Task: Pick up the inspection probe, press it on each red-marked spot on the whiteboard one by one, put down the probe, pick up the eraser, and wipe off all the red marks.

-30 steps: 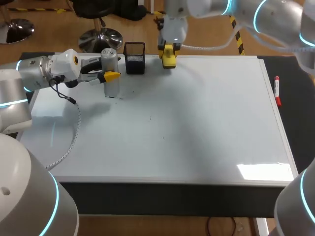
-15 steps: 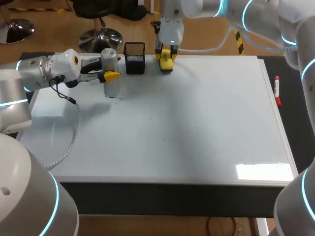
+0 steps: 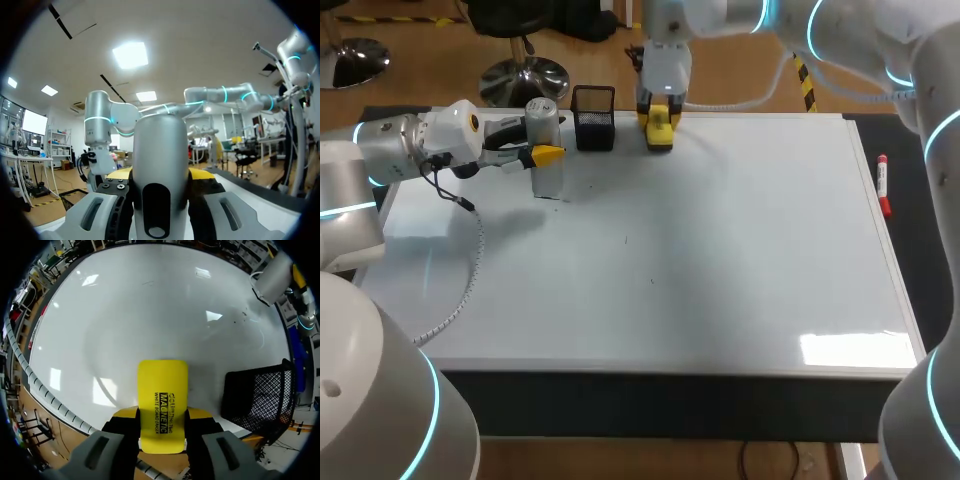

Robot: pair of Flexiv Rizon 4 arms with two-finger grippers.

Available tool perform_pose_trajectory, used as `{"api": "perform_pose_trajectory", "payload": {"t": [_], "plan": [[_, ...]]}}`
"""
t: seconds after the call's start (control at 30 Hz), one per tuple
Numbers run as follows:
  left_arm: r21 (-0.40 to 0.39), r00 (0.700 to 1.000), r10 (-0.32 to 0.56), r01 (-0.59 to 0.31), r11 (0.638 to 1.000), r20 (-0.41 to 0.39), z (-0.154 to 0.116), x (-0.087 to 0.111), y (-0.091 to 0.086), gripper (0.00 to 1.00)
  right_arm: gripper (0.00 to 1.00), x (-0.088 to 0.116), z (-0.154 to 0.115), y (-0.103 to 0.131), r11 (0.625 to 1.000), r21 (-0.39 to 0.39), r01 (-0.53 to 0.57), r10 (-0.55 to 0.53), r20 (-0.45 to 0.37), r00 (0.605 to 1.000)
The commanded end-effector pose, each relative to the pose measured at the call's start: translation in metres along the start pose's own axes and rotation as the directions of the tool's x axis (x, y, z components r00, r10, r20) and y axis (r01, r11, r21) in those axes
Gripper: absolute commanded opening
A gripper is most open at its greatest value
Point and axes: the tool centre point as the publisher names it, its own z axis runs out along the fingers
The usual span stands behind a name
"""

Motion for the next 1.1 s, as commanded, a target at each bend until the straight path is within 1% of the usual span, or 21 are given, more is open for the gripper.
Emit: {"api": "perform_pose_trajectory", "payload": {"t": [0.03,0.13,0.17,0.2,0.23,0.27,0.53,0.63,0.77,0.87,0.9,0.93,0.97,1.1], "plan": [[0.000,1.000,0.002,-0.002,1.000,0.001,0.000,0.001,-0.001,0.00,0.00,-0.001,-0.002,0.001,1.000,0.005,-0.013,0.013,-0.017,1.000],[0.000,1.000,0.002,-0.002,1.000,0.001,0.000,0.001,-0.001,0.00,0.00,0.001,-0.002,0.003,1.000,0.006,-0.021,0.021,-0.022,1.000],[0.000,1.000,0.002,-0.002,1.000,0.001,0.000,0.001,-0.001,0.00,0.31,0.002,-0.002,0.004,1.000,0.004,-0.026,0.026,-0.025,0.999],[0.000,1.000,0.002,-0.002,1.000,0.001,0.000,0.001,-0.001,0.00,0.74,0.002,-0.002,0.004,1.000,0.004,-0.026,0.026,-0.024,0.999],[0.000,1.000,0.002,-0.002,1.000,0.001,0.000,0.001,-0.001,0.00,0.98,0.003,-0.002,0.005,1.000,0.004,-0.030,0.030,-0.023,0.999],[0.000,1.000,0.002,-0.002,1.000,0.001,0.000,0.001,-0.001,0.00,1.00,0.004,-0.003,0.006,0.999,0.004,-0.043,0.043,-0.022,0.999],[0.000,1.000,0.002,-0.002,1.000,0.001,0.000,0.001,-0.001,0.00,1.00,0.016,-0.012,0.014,0.997,0.028,-0.076,0.076,0.004,0.997],[0.000,1.000,0.002,-0.002,1.000,0.001,0.000,0.001,-0.001,0.00,1.00,0.024,-0.019,0.017,0.995,0.047,-0.091,0.091,0.012,0.996],[0.000,1.000,0.002,-0.002,1.000,0.001,0.000,0.001,-0.001,0.00,1.00,0.032,-0.033,0.028,0.991,0.070,-0.113,0.111,0.022,0.994],[0.000,1.000,0.002,-0.002,1.000,0.001,0.000,0.001,-0.001,0.00,1.00,0.040,-0.042,0.031,0.987,0.095,-0.131,0.129,0.027,0.991],[0.000,1.000,0.002,-0.002,1.000,0.001,0.000,0.001,-0.001,0.00,1.00,0.044,-0.045,0.032,0.983,0.098,-0.153,0.151,0.030,0.988],[0.000,1.000,0.002,-0.002,1.000,0.001,0.000,0.001,-0.001,0.00,1.00,0.046,-0.048,0.034,0.983,0.094,-0.156,0.152,0.055,0.987],[0.000,1.000,0.002,-0.002,1.000,0.001,0.000,0.001,-0.001,0.00,1.00,0.048,-0.052,0.036,0.982,0.105,-0.158,0.153,0.056,0.987],[0.000,1.000,0.002,-0.002,1.000,0.001,0.000,0.001,-0.001,0.00,1.00,0.056,-0.069,0.047,0.970,0.145,-0.194,0.179,0.105,0.978]]}}
